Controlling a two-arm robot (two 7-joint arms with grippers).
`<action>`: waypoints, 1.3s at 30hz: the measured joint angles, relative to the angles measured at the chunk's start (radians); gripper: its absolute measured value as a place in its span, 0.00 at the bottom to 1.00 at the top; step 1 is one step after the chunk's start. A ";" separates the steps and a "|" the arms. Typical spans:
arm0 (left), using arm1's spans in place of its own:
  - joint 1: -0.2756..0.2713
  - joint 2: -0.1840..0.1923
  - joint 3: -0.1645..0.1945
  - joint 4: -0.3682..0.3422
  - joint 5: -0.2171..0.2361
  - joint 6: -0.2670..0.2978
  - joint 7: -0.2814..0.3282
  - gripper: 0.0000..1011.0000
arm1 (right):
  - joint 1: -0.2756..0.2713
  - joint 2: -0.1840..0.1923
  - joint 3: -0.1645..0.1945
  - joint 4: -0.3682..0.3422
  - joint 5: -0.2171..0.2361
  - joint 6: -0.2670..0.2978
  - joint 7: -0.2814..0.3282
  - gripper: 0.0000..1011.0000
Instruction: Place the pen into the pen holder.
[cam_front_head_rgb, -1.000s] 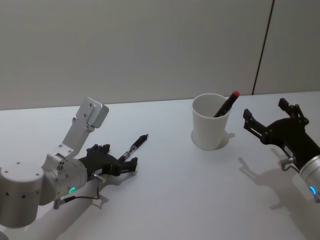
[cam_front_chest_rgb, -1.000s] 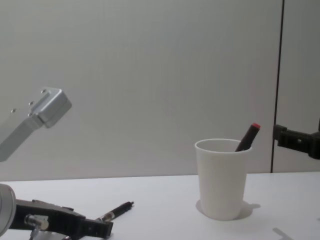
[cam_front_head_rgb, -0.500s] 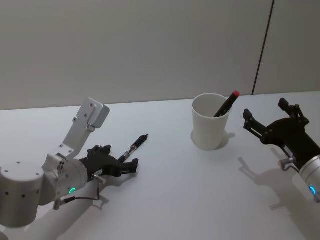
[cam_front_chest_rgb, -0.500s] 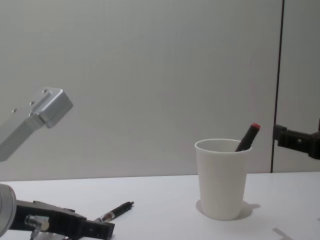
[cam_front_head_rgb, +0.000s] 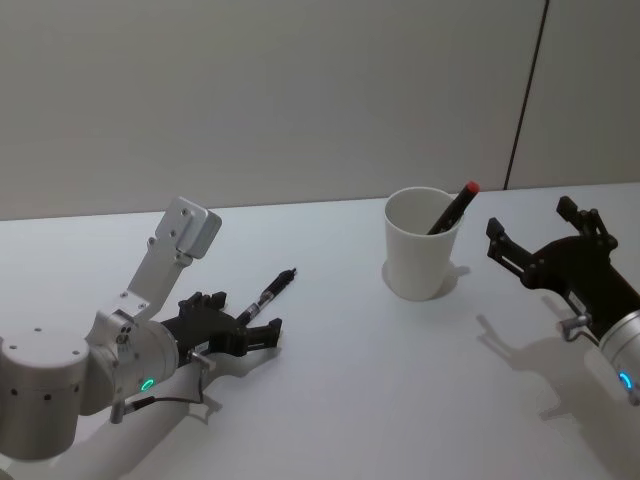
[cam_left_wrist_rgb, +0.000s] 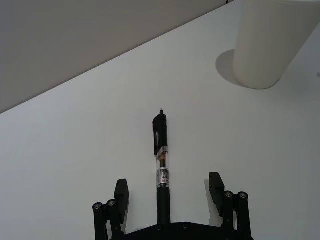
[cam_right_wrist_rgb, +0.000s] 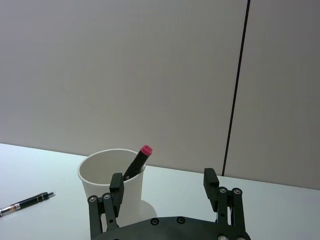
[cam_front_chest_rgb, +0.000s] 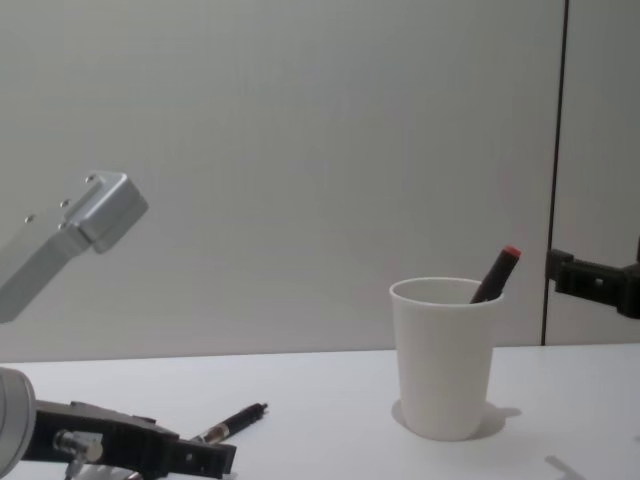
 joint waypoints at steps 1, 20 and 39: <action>0.001 0.000 0.000 -0.001 0.000 0.000 0.001 0.99 | 0.000 0.000 0.000 0.000 0.000 0.000 0.000 0.99; -0.001 -0.003 0.001 0.000 -0.004 0.010 -0.003 0.99 | 0.000 0.000 0.000 0.000 0.000 0.000 0.000 0.99; -0.010 -0.007 -0.001 0.012 -0.011 0.030 -0.021 0.99 | 0.000 0.000 0.000 0.000 0.000 0.000 0.000 0.99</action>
